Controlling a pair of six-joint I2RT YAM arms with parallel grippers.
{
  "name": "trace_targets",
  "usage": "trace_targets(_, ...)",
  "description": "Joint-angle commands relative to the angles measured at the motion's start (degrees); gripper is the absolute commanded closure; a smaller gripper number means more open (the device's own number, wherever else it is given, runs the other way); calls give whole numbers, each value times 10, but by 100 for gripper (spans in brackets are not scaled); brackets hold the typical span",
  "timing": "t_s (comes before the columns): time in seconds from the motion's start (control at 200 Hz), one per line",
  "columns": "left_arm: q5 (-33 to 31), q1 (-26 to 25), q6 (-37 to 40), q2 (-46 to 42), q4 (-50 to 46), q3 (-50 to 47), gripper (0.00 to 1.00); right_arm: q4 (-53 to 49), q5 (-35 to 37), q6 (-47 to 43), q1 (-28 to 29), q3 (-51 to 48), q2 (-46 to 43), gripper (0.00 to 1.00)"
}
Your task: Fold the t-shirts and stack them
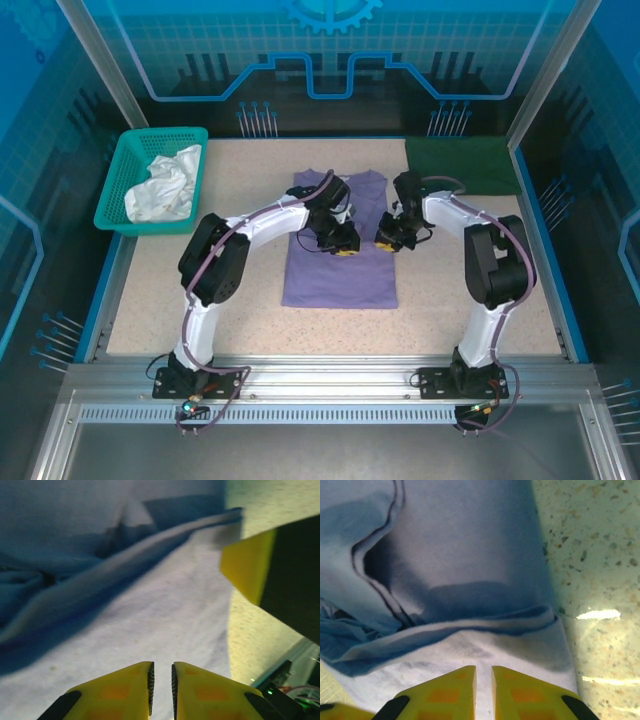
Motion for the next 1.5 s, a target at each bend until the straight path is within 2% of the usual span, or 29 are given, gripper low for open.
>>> trace_targets(0.0,-29,6,36,29,-28,37,78,-13,-5,1,-6,22,36,83)
trace_targets(0.175,-99,9,47,56,-37,57,74,-13,-2,4,-14,28,60,83)
trace_targets(0.395,-174,39,10,72,-58,73,73,-18,-4,-5,-25,26,70,83)
trace_targets(0.64,-179,72,7,47,-67,61,72,-24,-20,-11,-35,36,57,81)
trace_targets(0.845,-172,94,3,-43,-58,15,68,-6,-35,-8,-17,21,-11,78)
trace_targets(1.015,-98,90,2,-107,5,-58,70,4,-48,-14,34,14,-24,77)
trace_targets(1.141,-74,83,8,-95,17,-77,73,10,-43,1,55,30,10,78)
trace_targets(1.206,-90,83,14,-81,10,-84,75,10,-43,10,59,43,37,79)
trace_targets(1.361,-183,90,29,-57,2,-124,76,-8,-30,14,60,83,94,80)
trace_targets(1.496,-194,112,8,-39,-2,-149,76,-26,-28,7,56,92,125,80)
